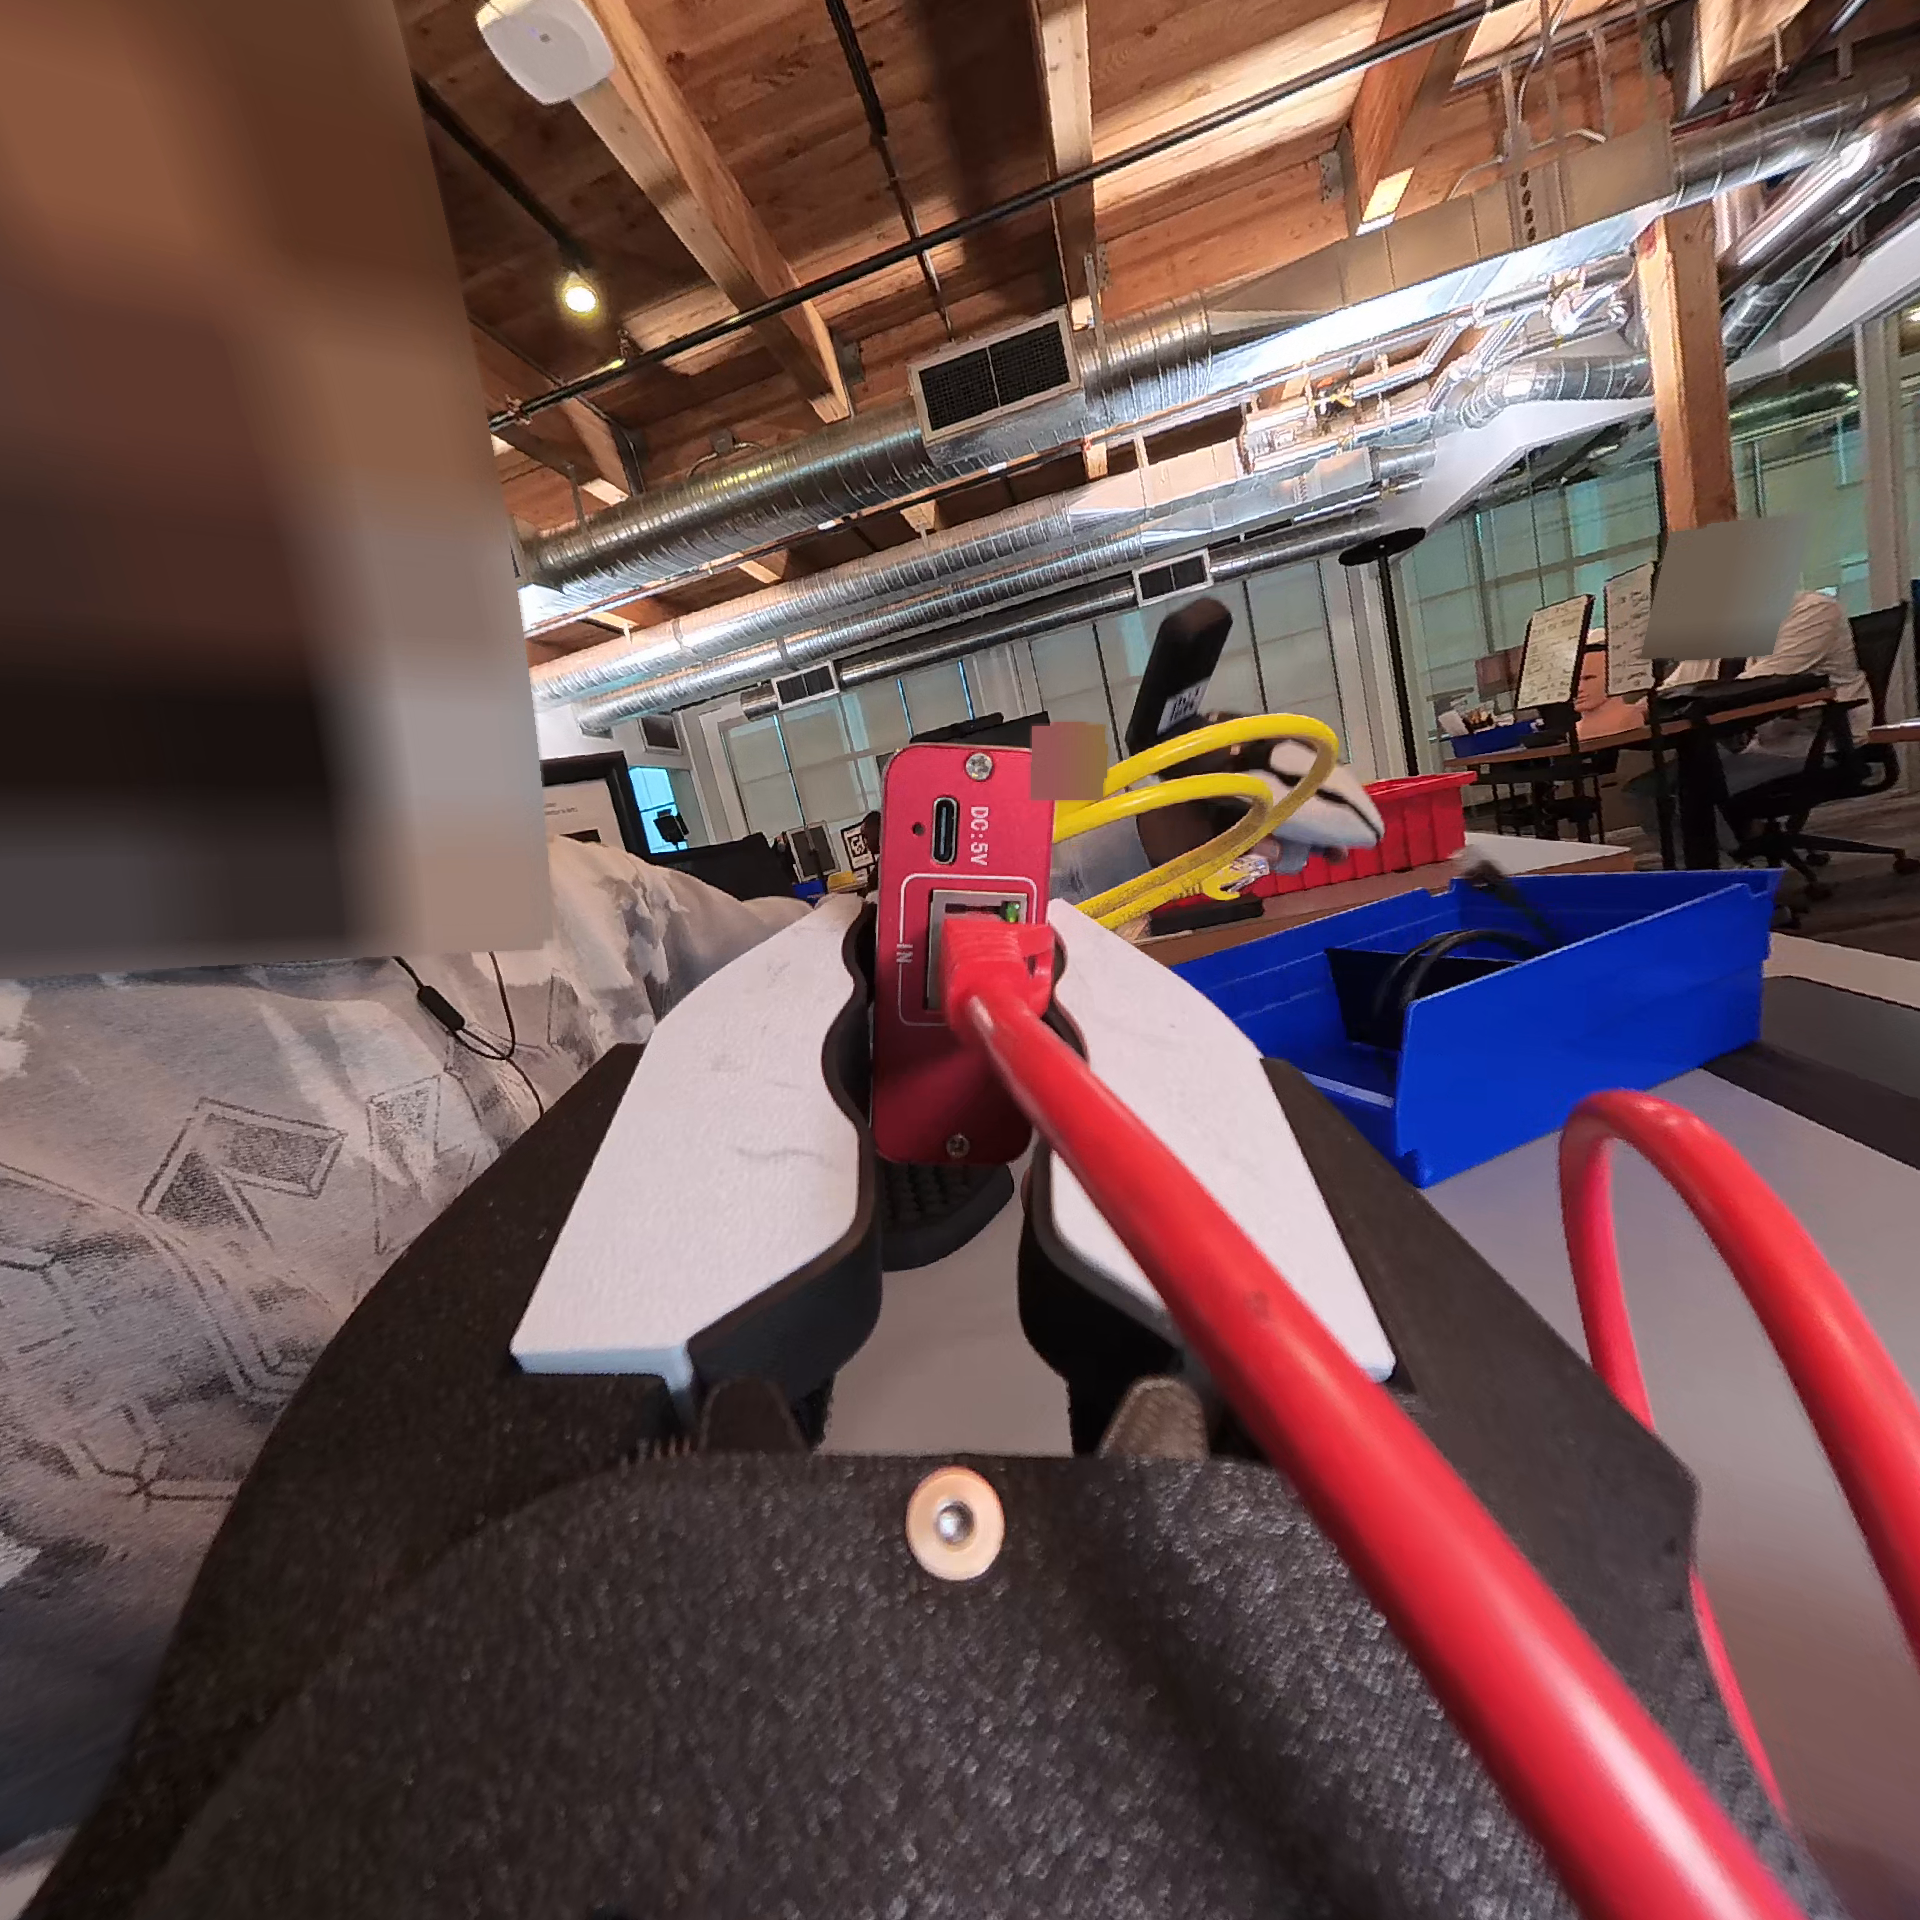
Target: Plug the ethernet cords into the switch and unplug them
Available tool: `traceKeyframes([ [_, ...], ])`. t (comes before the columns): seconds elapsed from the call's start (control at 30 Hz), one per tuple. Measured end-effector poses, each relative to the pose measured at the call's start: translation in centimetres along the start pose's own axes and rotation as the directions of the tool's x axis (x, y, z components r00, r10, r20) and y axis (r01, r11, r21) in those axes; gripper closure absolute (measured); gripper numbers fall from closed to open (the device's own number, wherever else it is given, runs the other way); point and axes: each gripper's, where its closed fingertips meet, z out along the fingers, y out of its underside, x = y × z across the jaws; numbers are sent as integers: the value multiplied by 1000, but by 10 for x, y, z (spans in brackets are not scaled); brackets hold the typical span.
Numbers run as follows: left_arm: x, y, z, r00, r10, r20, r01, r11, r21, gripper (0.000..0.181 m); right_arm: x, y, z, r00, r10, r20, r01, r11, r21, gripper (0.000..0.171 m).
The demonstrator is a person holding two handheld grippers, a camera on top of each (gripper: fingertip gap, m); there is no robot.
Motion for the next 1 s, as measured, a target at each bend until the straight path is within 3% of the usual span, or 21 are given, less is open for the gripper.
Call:
traceKeyframes([
  [0.03,0,5,5,1000,11,23,-11,1000,-20,181,1,0,-1,1000,2,-3,-2,1000,3,144],
  [0.13,-21,24,15,989,-57,140,71,993,-95,178,5,0,-3,1000,11,-14,-11,1000,11,144],
  [0.2,-30,32,17,979,-140,151,155,983,-94,175,6,0,-5,1000,15,-19,-15,1000,13,144],
  [0.27,-32,51,24,973,-181,140,204,963,-175,171,8,1,-6,1000,17,-23,-16,1000,11,144],
  [0.43,-46,69,22,970,-70,231,133,953,-271,169,12,3,-9,999,24,-33,-24,1000,3,144],
  [0.5,-46,82,18,976,-79,203,152,916,-372,158,13,4,-9,999,31,-35,-31,1000,4,144],
  [0.63,-40,103,12,987,-33,157,110,854,-508,153,14,6,-9,999,31,-35,-32,999,-9,145],
  [0.77,-45,125,4,972,152,179,0,764,-645,148,12,5,-8,999,27,-32,-27,1000,-10,144],
  [0.87,-46,121,0,955,224,193,-51,768,-639,161,12,4,-8,999,23,-34,-23,1000,-9,144],
  [1.0,-48,91,-6,954,191,232,-48,859,-509,166,11,2,-8,999,22,-33,-22,1000,-2,144],
])
